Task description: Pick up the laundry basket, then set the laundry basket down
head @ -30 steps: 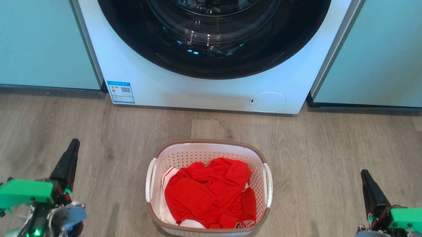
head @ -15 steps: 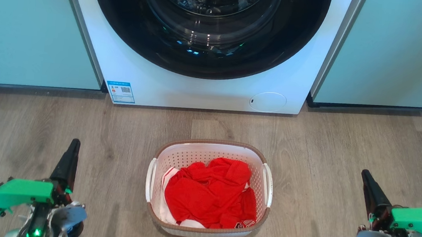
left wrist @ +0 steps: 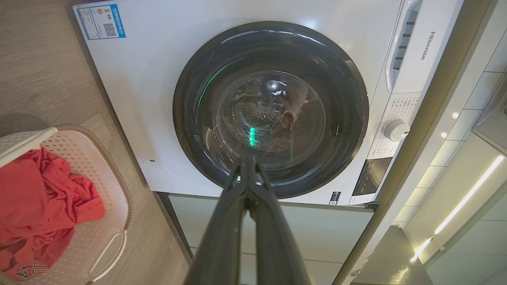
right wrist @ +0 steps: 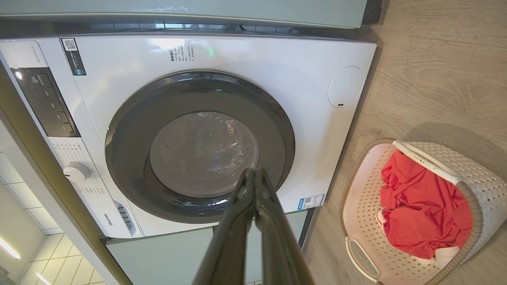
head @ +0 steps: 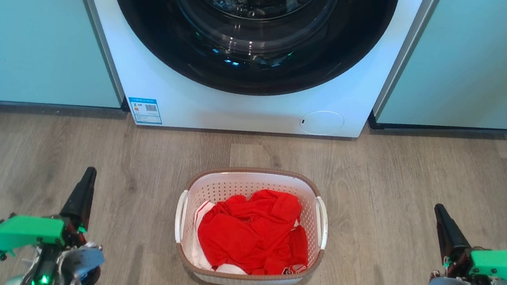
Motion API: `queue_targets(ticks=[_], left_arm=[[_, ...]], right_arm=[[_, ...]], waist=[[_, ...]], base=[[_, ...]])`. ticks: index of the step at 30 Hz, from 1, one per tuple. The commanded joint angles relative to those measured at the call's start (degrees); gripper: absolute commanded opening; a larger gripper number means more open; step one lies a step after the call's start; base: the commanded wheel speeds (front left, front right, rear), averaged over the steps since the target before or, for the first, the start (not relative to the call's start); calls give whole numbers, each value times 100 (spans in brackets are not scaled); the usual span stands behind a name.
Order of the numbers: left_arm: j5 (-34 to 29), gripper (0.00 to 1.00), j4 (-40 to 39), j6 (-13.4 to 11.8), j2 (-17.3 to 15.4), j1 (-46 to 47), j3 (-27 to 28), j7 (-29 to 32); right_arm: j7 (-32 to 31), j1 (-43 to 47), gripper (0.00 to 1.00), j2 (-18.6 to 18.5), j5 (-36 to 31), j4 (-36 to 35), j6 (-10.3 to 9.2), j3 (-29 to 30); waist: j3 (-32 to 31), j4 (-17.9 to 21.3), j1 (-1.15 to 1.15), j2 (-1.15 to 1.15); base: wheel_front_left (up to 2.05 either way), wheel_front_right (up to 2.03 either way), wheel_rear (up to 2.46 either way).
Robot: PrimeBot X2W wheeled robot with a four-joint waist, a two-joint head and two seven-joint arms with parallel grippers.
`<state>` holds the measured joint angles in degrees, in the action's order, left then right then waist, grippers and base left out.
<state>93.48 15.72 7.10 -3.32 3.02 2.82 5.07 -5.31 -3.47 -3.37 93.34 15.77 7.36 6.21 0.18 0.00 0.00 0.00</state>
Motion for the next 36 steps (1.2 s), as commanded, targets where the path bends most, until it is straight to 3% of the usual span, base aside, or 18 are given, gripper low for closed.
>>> queue_targets(ticks=[1,36], left_arm=[[-28,0,-172,38,-46,306,246,42],[-68,0,-170,38,-12,310,294,81]], right_arm=[[-28,-261,0,-32,-25,-181,13,-80],[-64,-265,0,-1,-62,-178,13,-36]], waist=[[0,0,0,0],[0,0,0,0]], base=[[0,0,0],[0,0,0]])
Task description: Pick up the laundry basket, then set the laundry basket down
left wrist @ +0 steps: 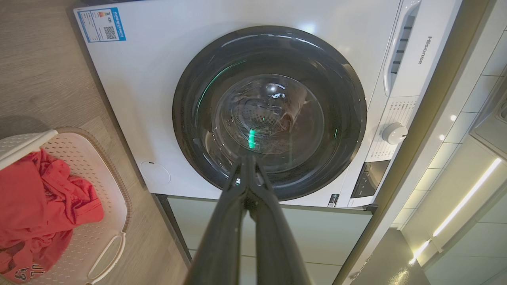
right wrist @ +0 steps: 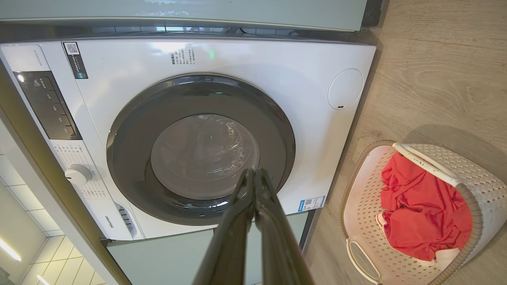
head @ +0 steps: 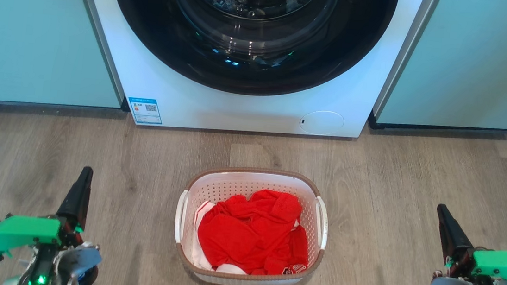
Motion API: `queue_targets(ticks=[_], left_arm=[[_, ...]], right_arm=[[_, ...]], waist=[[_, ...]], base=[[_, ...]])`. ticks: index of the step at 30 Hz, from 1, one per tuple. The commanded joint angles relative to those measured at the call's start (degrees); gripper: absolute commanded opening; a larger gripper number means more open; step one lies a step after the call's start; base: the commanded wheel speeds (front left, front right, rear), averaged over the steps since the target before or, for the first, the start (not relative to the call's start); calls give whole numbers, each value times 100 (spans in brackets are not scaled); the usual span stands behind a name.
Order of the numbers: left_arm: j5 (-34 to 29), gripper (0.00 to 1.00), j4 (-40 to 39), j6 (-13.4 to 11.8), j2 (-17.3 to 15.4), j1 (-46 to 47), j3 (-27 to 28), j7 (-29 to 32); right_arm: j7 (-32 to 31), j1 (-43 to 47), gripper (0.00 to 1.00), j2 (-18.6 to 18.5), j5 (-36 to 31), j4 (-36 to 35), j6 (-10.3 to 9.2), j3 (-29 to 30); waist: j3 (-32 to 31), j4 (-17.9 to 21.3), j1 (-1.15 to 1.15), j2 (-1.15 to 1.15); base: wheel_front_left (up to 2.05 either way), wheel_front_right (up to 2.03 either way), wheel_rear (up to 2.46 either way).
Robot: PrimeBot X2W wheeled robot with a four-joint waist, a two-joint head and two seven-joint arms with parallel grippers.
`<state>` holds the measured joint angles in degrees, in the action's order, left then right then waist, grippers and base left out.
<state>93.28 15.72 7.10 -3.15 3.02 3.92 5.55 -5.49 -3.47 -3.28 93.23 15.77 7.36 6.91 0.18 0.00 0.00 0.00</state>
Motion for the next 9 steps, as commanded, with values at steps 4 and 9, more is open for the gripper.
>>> queue_targets(ticks=[4,9], left_arm=[[-52,0,-170,38,-27,311,189,36],[-56,0,-170,38,-24,311,193,39]], right_arm=[[-49,-265,0,-7,-54,-178,13,-101],[-52,-266,0,-5,-57,-178,13,-97]], waist=[[0,0,0,0],[0,0,0,0]], base=[[0,0,0],[0,0,0]])
